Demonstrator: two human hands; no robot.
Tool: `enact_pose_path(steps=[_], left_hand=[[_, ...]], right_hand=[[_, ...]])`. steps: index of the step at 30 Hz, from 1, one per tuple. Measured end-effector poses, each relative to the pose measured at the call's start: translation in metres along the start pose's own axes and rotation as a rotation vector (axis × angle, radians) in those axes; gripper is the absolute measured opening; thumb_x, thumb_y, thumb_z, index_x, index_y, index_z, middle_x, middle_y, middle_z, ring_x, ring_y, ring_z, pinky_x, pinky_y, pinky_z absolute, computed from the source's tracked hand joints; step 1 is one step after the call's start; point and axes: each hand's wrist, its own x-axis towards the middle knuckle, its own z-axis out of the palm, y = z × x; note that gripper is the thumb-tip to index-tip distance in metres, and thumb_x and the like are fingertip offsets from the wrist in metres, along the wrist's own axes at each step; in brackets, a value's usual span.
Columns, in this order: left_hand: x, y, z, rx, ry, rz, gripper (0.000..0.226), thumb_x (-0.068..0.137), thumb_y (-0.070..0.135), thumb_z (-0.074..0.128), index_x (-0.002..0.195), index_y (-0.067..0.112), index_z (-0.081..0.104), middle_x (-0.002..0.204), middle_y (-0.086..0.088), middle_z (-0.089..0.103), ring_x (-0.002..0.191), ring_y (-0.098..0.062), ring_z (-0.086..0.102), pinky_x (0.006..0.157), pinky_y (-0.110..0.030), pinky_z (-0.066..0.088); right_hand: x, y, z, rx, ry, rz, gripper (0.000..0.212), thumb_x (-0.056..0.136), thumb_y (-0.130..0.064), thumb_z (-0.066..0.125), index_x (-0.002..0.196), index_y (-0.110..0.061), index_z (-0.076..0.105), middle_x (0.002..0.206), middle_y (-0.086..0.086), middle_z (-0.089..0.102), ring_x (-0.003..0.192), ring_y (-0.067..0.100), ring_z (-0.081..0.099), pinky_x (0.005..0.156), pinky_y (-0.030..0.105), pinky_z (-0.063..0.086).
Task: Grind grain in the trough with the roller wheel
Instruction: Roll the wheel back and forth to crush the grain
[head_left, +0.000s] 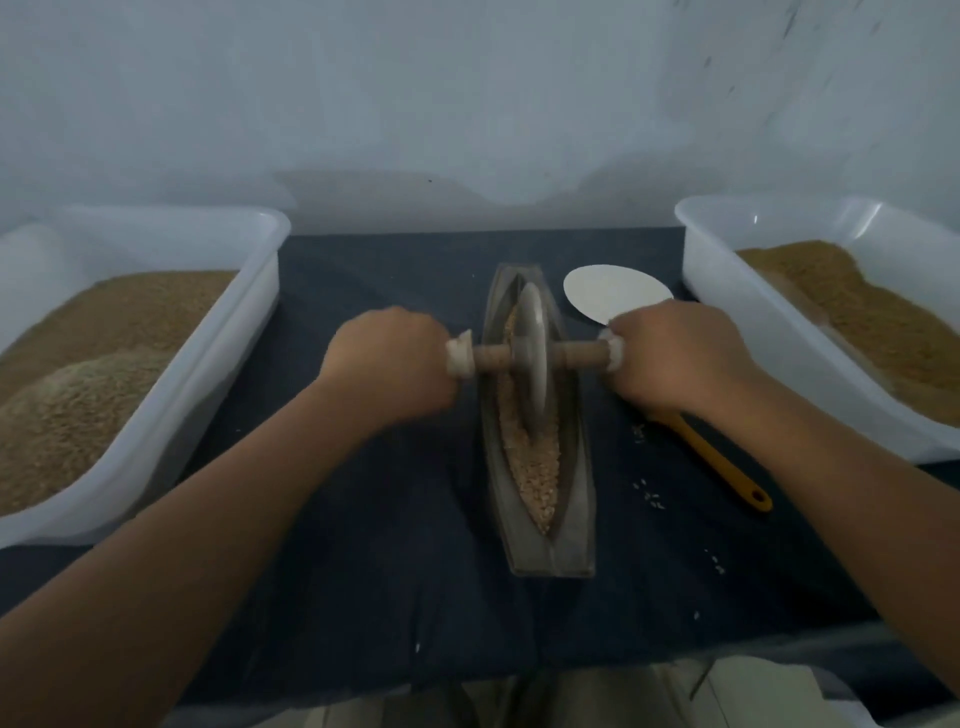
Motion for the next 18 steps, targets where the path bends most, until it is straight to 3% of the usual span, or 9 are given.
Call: enact_pose_path(steps=[5,9,13,15,18], left_hand=[[0.061,0.001,-0.021,0.033,-0.025,-0.002,0.038,0.085,0.054,0.066,0.068,0.022,0.054,0.07,0.002,0.057,0.064,-0.022,0.057,0.066,-0.036,0.054],[0.007,-0.002,-0.014,0.03,-0.048,0.092,0.028,0.079,0.046,0.061,0.063,0.024,0.054,0.062,0.008,0.055,0.056,-0.016,0.053,0.055,-0.029,0.045],[-0.053,-0.009,-0.002,0.032,0.117,0.194,0.031,0.066,0.048,0.059,0.052,0.028,0.04,0.044,0.013,0.038,0.038,-0.006,0.037,0.043,-0.017,0.021],[-0.038,-0.009,0.002,0.014,0.066,0.129,0.029,0.071,0.047,0.059,0.055,0.027,0.045,0.049,0.01,0.045,0.043,-0.011,0.045,0.044,-0.021,0.027],[0.023,-0.001,-0.006,0.018,-0.017,0.0,0.031,0.081,0.045,0.061,0.063,0.021,0.054,0.063,0.003,0.057,0.058,-0.02,0.057,0.056,-0.031,0.048]], right_hand=[[0.041,-0.001,0.005,0.006,-0.047,0.134,0.025,0.092,-0.051,0.054,0.078,-0.031,0.058,0.079,-0.008,0.056,0.081,0.021,0.06,0.069,0.036,0.047],[-0.017,0.002,-0.005,0.051,-0.044,0.01,0.034,0.088,-0.052,0.043,0.067,-0.029,0.056,0.066,-0.009,0.058,0.064,0.014,0.058,0.06,0.035,0.051],[-0.063,0.004,-0.01,0.12,0.169,-0.162,0.027,0.073,-0.053,0.041,0.055,-0.033,0.039,0.047,-0.015,0.037,0.042,0.002,0.037,0.043,0.023,0.031],[-0.047,0.003,-0.001,0.062,0.136,-0.11,0.031,0.076,-0.056,0.038,0.059,-0.032,0.045,0.05,-0.013,0.044,0.047,0.008,0.045,0.046,0.025,0.034],[0.009,0.004,0.011,-0.003,0.148,0.018,0.032,0.086,-0.054,0.046,0.067,-0.029,0.053,0.061,-0.009,0.054,0.058,0.015,0.053,0.054,0.031,0.04]])
